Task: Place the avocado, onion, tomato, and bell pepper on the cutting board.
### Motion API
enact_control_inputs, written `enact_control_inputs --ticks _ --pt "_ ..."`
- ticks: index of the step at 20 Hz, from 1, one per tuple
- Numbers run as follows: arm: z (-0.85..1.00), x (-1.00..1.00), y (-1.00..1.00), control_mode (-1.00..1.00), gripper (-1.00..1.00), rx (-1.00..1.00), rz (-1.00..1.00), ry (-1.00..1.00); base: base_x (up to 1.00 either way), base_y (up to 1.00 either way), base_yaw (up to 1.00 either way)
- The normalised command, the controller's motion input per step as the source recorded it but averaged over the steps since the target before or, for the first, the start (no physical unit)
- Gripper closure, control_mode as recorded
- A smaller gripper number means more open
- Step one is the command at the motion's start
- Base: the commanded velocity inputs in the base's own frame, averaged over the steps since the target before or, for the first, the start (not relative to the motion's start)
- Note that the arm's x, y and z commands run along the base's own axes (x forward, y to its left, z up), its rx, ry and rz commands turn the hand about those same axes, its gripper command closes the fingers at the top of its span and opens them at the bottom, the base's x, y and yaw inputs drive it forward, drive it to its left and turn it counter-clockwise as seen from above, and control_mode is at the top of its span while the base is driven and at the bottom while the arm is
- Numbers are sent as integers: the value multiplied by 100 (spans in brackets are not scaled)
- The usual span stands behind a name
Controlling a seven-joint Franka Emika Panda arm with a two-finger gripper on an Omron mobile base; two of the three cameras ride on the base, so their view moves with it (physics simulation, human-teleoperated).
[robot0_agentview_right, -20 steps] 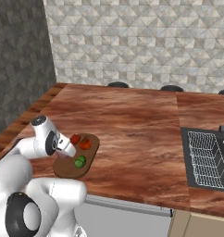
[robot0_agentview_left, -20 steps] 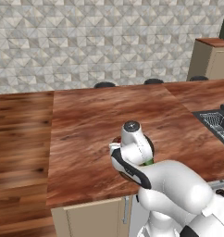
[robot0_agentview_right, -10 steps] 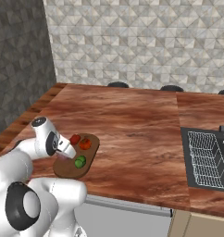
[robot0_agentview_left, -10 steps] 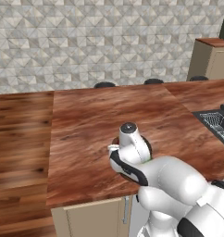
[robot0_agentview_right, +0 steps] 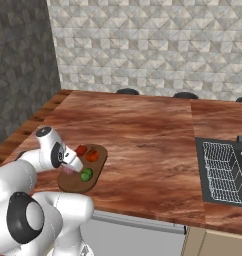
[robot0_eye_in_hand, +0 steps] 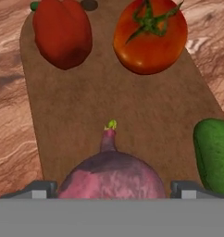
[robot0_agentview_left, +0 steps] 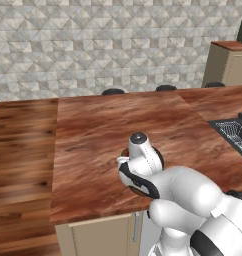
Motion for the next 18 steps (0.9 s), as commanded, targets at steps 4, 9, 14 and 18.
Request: enact_control_inputs --ticks 4,9,14,18 --pt "-2 0 -6 -100 -100 0 0 1 0 0 0" --pt "6 0 -5 -100 -100 0 -2 2 0 0 0" --pt "46 0 -3 -100 -100 0 -3 3 0 0 0" --pt "62 -1 0 -100 -100 0 -4 -1 0 0 0"
